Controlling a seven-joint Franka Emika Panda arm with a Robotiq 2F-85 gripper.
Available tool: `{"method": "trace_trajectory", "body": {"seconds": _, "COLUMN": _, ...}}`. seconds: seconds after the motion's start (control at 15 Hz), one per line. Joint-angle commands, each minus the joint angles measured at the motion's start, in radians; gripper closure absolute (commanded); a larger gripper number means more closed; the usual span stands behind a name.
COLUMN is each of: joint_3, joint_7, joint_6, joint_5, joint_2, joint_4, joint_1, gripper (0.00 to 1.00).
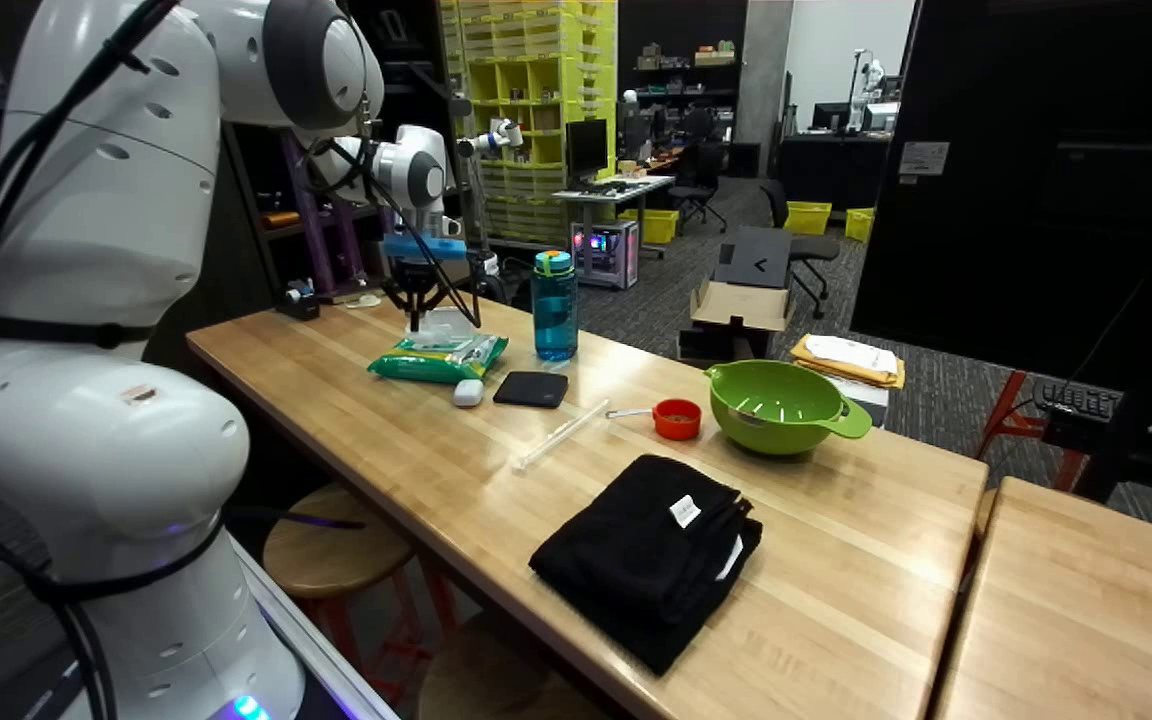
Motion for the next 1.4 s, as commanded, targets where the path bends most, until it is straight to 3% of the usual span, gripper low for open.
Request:
{"method": "trace_trajectory", "body": {"seconds": 0.0, "joint_3": -0.008, "joint_7": -0.008, "joint_6": -0.016, "joint_5": -0.017, "joint_2": 0.0, "joint_4": 0.015, "joint_1": 0.012, "gripper": 1.0}}
{"method": "trace_trajectory", "body": {"seconds": 0.07, "joint_3": -0.008, "joint_7": -0.007, "joint_6": -0.016, "joint_5": -0.017, "joint_2": -0.001, "joint_4": 0.015, "joint_1": 0.012, "gripper": 0.74}}
{"method": "trace_trajectory", "body": {"seconds": 0.27, "joint_3": -0.008, "joint_7": -0.007, "joint_6": -0.016, "joint_5": -0.021, "joint_2": -0.001, "joint_4": 0.018, "joint_1": 0.014, "gripper": 0.63}}
{"method": "trace_trajectory", "body": {"seconds": 0.87, "joint_3": -0.014, "joint_7": -0.012, "joint_6": -0.007, "joint_5": -0.092, "joint_2": 0.011, "joint_4": 0.044, "joint_1": 0.03, "gripper": 0.02}}
{"method": "trace_trajectory", "body": {"seconds": 1.33, "joint_3": -0.008, "joint_7": -0.042, "joint_6": -0.007, "joint_5": -0.116, "joint_2": 0.047, "joint_4": 0.081, "joint_1": 0.037, "gripper": 0.0}}
